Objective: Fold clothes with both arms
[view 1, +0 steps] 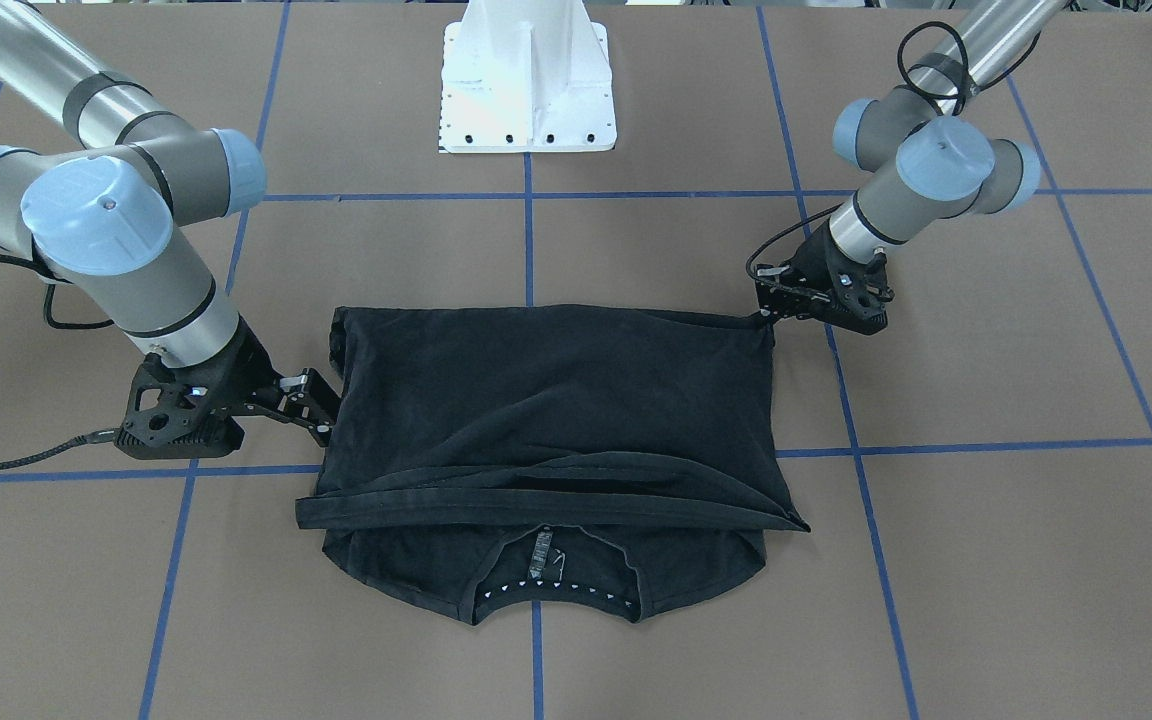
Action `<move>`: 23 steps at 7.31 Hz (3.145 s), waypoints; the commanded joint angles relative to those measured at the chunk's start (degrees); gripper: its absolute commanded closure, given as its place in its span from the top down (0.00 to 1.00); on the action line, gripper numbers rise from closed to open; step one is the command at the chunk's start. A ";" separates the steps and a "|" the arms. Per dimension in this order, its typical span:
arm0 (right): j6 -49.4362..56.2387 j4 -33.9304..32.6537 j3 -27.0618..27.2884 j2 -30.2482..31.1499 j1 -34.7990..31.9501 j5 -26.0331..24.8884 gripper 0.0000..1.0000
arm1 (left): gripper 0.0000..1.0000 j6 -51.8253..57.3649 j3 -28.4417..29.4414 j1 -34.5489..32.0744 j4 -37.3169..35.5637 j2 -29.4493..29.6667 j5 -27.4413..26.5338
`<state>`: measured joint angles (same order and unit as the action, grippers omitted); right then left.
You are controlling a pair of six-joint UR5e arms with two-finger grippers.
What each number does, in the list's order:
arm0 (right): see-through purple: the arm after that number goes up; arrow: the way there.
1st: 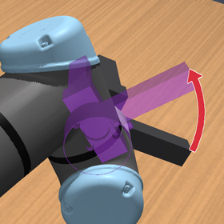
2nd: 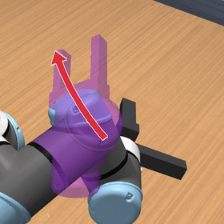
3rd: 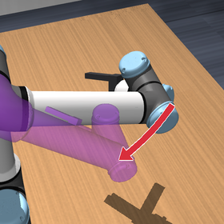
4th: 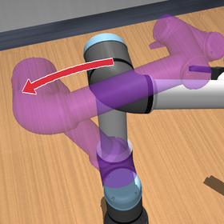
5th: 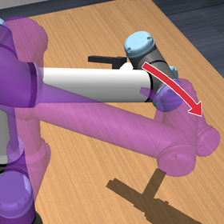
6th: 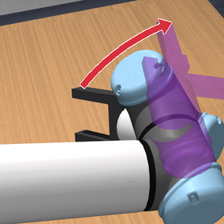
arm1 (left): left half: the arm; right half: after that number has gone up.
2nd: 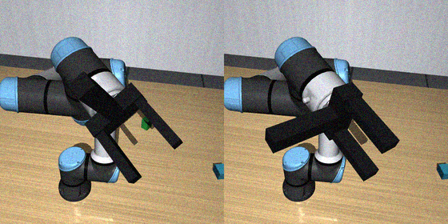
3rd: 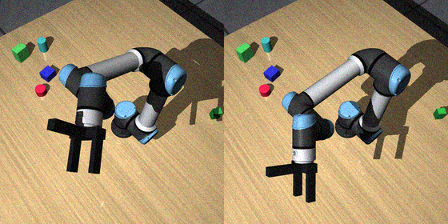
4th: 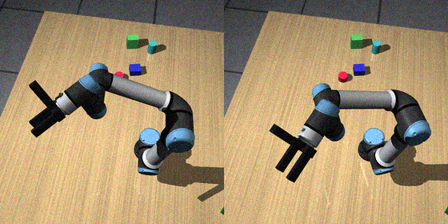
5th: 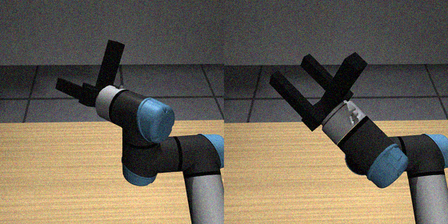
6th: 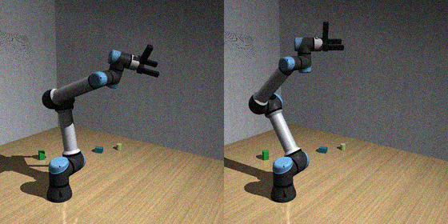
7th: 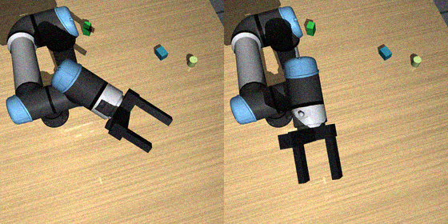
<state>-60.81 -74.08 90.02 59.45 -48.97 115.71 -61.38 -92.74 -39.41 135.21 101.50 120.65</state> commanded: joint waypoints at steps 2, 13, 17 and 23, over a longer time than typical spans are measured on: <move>-0.01 -0.01 0.07 -0.04 0.62 -0.05 1.00 | 0.00 13.78 8.14 -9.69 -0.21 1.14 -0.32; -5.42 -0.01 -5.44 -7.65 5.53 -2.06 1.00 | 1.00 33.42 52.05 -26.59 4.10 35.62 -2.28; -19.13 3.91 -17.58 -18.40 13.27 -13.38 0.97 | 1.00 32.55 44.49 -26.16 3.92 28.40 -1.64; -21.54 8.51 -20.24 -16.74 16.01 -15.07 0.78 | 1.00 32.29 44.57 -26.07 4.01 28.23 -1.73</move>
<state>-82.35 -65.50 69.62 42.09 -33.15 100.66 -29.02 -48.24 -65.49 139.22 129.79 118.99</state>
